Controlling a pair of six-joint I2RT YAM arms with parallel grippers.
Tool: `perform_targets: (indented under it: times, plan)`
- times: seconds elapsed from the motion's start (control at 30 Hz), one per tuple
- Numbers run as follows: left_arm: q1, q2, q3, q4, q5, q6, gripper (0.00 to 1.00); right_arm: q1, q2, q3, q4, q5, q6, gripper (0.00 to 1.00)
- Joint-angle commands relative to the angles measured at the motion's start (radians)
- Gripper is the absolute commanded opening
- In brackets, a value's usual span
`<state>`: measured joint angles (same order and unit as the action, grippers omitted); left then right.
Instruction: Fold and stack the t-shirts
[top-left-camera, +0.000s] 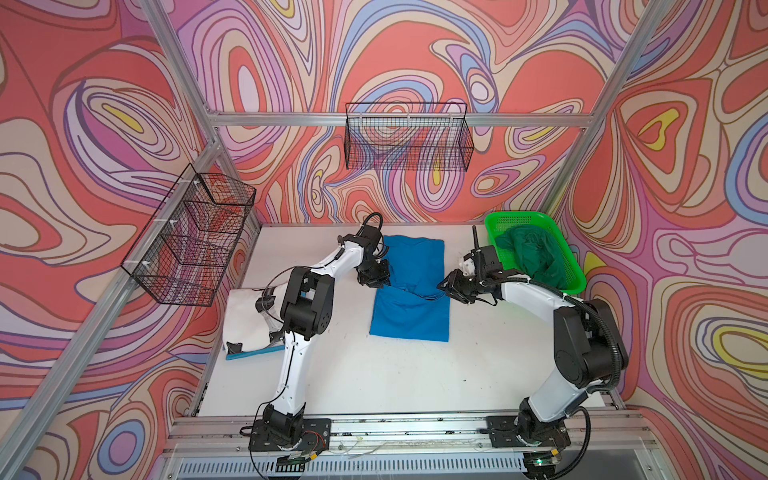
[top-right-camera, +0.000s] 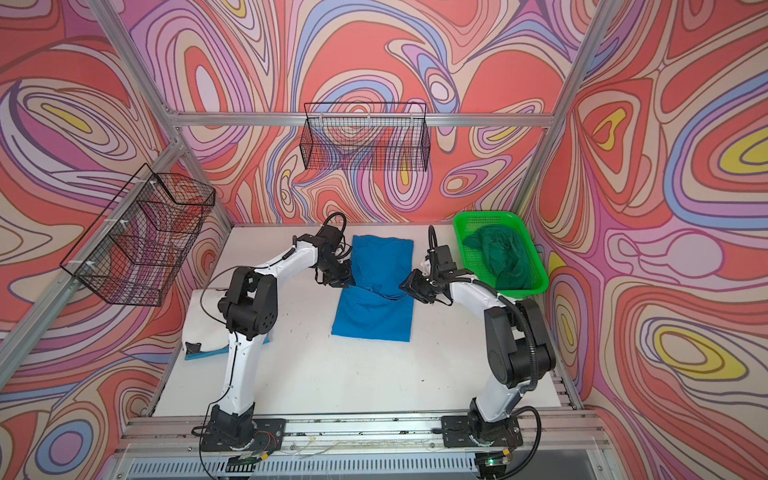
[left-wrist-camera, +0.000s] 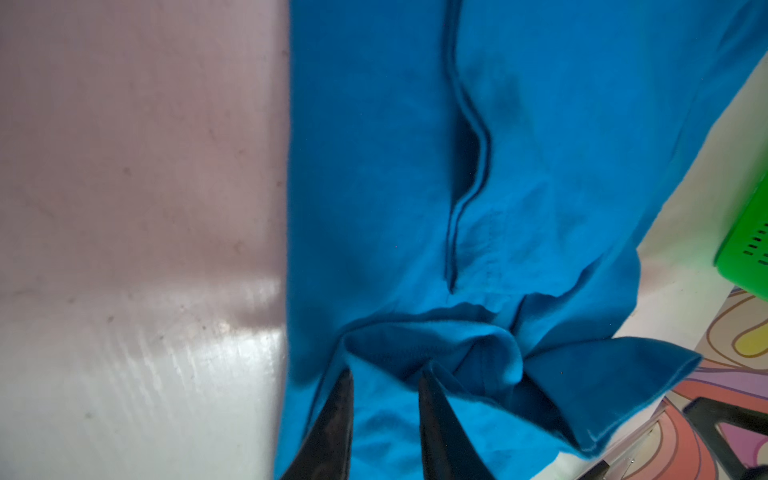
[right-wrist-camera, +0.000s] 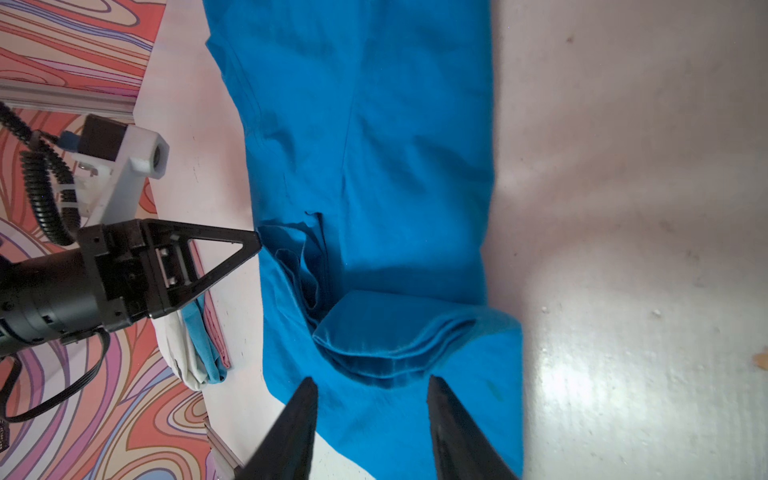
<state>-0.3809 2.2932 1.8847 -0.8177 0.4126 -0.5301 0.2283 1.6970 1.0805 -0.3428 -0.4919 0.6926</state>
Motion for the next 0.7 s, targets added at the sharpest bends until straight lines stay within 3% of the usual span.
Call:
perform_targets:
  times: [0.0,0.07,0.17,0.3,0.47,0.67]
  plan:
    - [0.000,0.030,0.028,-0.058,-0.040,0.032,0.29,-0.006,-0.020,-0.013,0.018,-0.009,-0.014,0.46]
    - [0.000,0.027,0.041,-0.080,-0.075,0.051,0.32,-0.006,-0.021,-0.016,0.016,-0.011,-0.016,0.46]
    - [0.000,-0.007,0.027,-0.071,-0.139,0.073,0.46,-0.005,-0.025,-0.019,0.016,-0.010,-0.020,0.46]
    - [-0.001,-0.035,-0.004,-0.034,-0.132,0.076,0.55,-0.006,-0.023,-0.024,0.022,-0.014,-0.017,0.46]
    - [-0.012,-0.026,-0.033,0.004,-0.097,0.069,0.53,-0.005,-0.017,-0.027,0.029,-0.019,-0.015,0.45]
    - [-0.025,-0.020,-0.036,0.019,-0.075,0.070,0.43,-0.006,-0.017,-0.034,0.033,-0.022,-0.015,0.45]
